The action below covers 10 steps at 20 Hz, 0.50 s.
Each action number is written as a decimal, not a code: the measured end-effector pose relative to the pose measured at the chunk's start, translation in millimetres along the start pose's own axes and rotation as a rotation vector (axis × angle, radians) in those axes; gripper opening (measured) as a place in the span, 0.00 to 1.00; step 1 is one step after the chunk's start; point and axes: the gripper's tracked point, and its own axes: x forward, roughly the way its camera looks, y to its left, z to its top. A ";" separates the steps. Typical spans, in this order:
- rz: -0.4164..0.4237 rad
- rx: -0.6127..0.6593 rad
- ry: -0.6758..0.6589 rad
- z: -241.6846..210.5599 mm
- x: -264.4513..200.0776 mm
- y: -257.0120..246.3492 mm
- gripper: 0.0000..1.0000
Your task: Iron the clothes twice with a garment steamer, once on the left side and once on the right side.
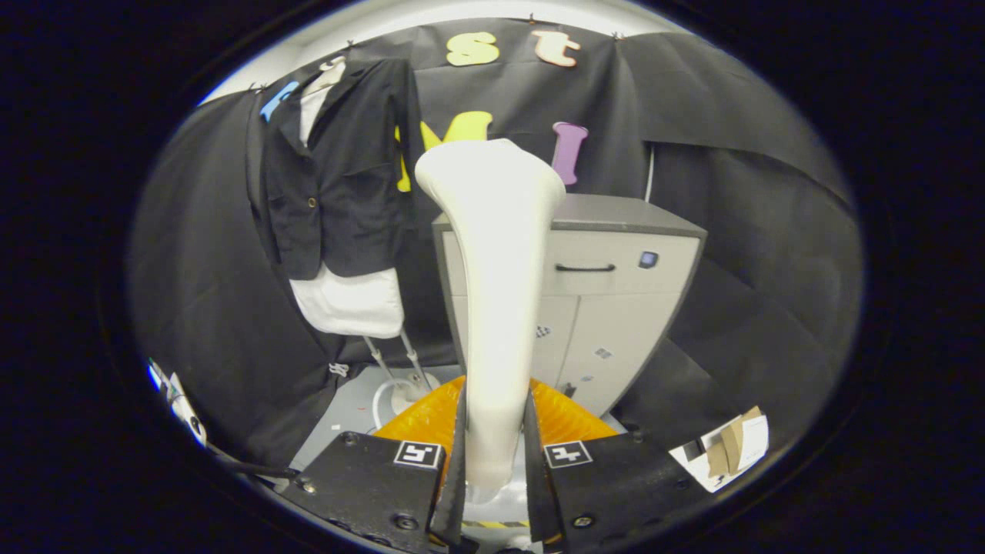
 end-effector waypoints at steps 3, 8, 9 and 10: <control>-0.040 0.044 0.011 -14.7 -16.0 -59.2 0.35; -0.083 0.099 0.015 -28.0 -36.3 -125.8 0.35; -0.085 0.107 0.010 -27.6 -39.1 -133.3 0.35; -0.078 0.114 0.009 -27.9 -40.9 -137.1 0.35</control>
